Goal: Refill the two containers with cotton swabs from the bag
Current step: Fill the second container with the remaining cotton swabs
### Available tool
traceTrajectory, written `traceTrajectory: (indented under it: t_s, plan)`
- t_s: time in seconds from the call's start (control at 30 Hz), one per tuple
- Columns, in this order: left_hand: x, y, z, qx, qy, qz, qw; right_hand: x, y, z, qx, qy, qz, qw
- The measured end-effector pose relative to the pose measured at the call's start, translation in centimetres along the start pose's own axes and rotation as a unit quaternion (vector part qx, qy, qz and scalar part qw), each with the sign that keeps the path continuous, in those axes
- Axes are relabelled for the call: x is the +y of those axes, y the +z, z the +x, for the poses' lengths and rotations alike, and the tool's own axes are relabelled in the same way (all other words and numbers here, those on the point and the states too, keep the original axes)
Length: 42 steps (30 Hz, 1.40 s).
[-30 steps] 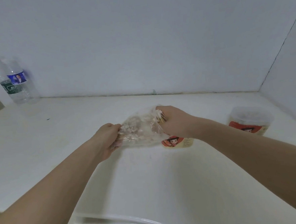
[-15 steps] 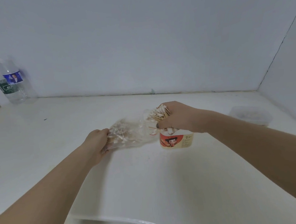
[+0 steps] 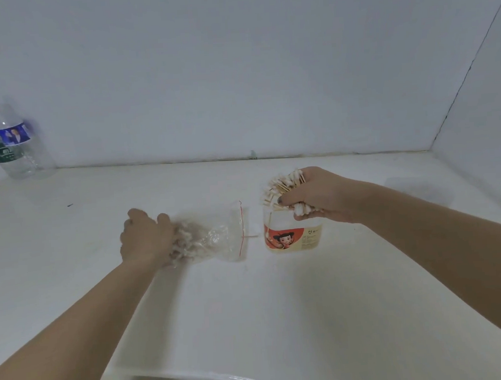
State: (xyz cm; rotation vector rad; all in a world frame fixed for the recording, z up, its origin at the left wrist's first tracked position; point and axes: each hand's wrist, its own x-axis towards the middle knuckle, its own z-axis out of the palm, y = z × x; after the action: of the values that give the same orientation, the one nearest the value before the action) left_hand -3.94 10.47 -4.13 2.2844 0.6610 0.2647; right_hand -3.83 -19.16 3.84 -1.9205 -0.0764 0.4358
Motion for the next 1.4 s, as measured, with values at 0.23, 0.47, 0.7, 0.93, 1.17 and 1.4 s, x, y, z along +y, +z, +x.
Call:
traceTrajectory:
  t_s: [0.23, 0.47, 0.7, 0.93, 1.17, 1.4]
  plan:
    - [5.9, 0.7, -5.5, 0.016, 0.419, -0.013, 0.908, -0.1, -1.2, 0.0, -0.003, 0.004, 0.031, 1.000]
    - [9.4, 2.9, -8.1, -0.157, 0.450, 0.046, 0.878, -0.7, -2.2, -1.1, -0.033, 0.012, 0.058, 0.998]
    - [10.4, 4.3, -6.5, -0.208, 0.401, 0.046, 0.891, -0.9, -2.7, -1.3, -0.063, 0.041, 0.052, 0.996]
    - [11.0, 5.1, -5.6, -0.198, 0.426, 0.016, 0.883, -0.8, -3.0, -0.3, -0.040, 0.055, 0.049, 0.996]
    - [10.9, 5.7, -5.4, -0.210, 0.422, 0.032, 0.881, -0.2, -3.1, 0.3, -0.023, 0.097, 0.031, 0.995]
    - [10.5, 6.1, -5.3, -0.215, 0.413, 0.017, 0.885, 0.3, -3.4, 0.6, -0.022, 0.112, 0.048, 0.992]
